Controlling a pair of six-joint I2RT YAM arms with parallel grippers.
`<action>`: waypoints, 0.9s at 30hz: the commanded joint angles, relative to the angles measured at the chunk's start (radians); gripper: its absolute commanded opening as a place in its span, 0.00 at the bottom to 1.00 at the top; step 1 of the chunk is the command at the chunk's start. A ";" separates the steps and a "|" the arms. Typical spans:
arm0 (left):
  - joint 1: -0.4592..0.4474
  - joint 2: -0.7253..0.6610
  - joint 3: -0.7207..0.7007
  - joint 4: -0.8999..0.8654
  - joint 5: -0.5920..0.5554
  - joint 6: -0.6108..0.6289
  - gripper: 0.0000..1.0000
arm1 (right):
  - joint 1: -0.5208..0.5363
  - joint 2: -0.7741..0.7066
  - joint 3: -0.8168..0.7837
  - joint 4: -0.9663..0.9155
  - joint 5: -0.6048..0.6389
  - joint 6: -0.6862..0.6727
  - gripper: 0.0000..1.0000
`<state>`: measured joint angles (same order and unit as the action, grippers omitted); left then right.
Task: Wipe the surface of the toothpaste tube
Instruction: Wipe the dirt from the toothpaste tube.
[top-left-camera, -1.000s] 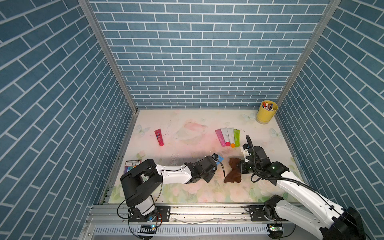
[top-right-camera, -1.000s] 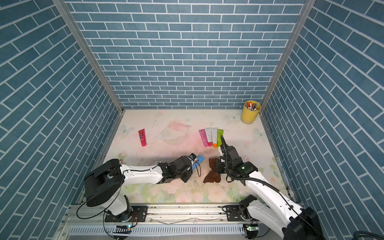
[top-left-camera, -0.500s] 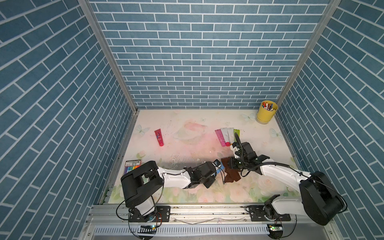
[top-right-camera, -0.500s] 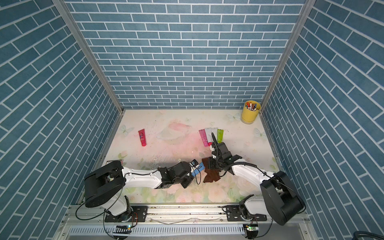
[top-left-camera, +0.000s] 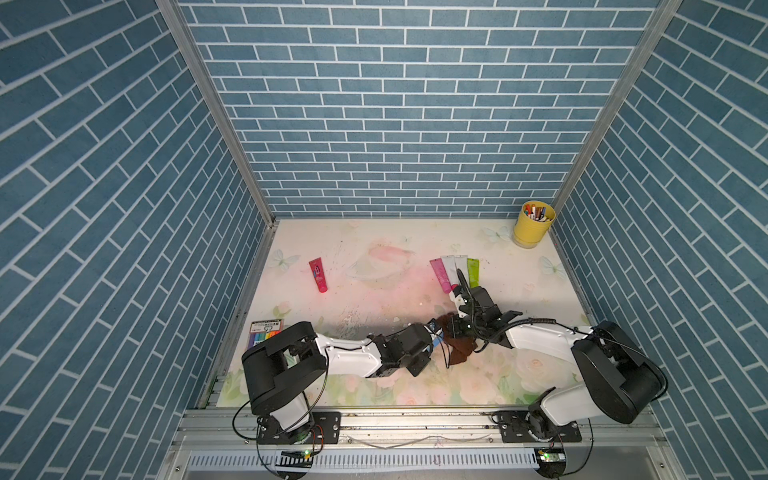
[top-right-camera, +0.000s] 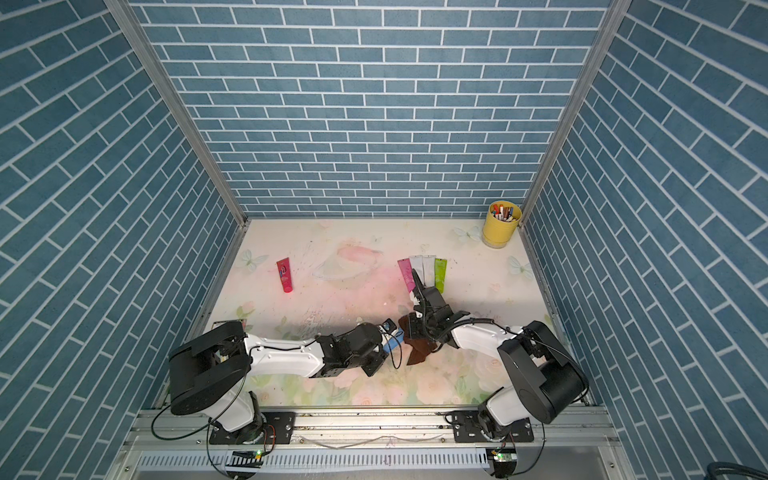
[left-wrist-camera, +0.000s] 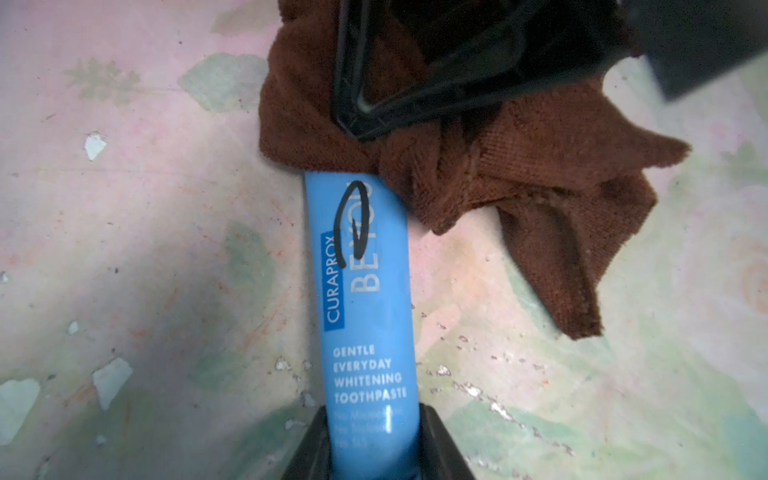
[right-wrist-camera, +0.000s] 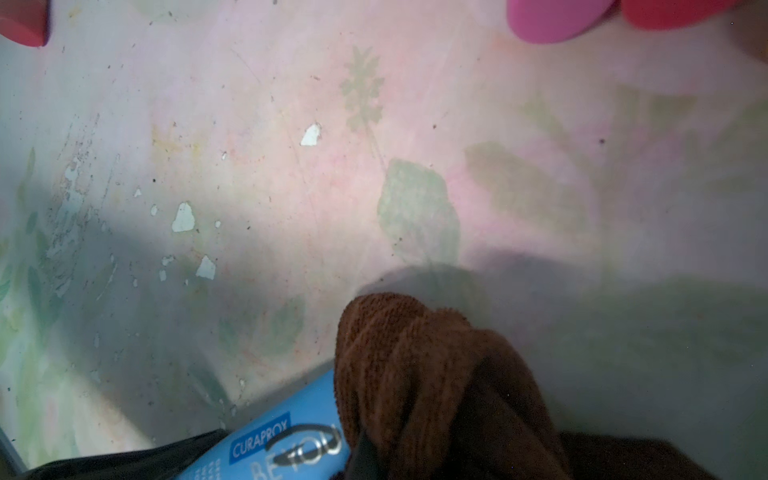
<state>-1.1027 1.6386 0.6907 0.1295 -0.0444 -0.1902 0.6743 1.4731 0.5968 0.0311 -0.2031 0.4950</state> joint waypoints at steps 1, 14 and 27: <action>-0.010 0.039 0.007 0.029 0.026 0.026 0.13 | 0.116 0.039 -0.063 0.014 -0.172 0.051 0.00; -0.010 0.034 0.006 0.036 0.025 0.029 0.10 | 0.149 0.076 -0.104 0.130 -0.303 0.109 0.00; -0.010 0.011 -0.014 0.046 0.031 0.030 0.06 | -0.143 -0.090 -0.169 -0.071 0.003 0.086 0.00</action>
<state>-1.1038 1.6466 0.6903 0.1555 -0.0395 -0.1715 0.5728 1.3945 0.4637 0.1608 -0.3073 0.5789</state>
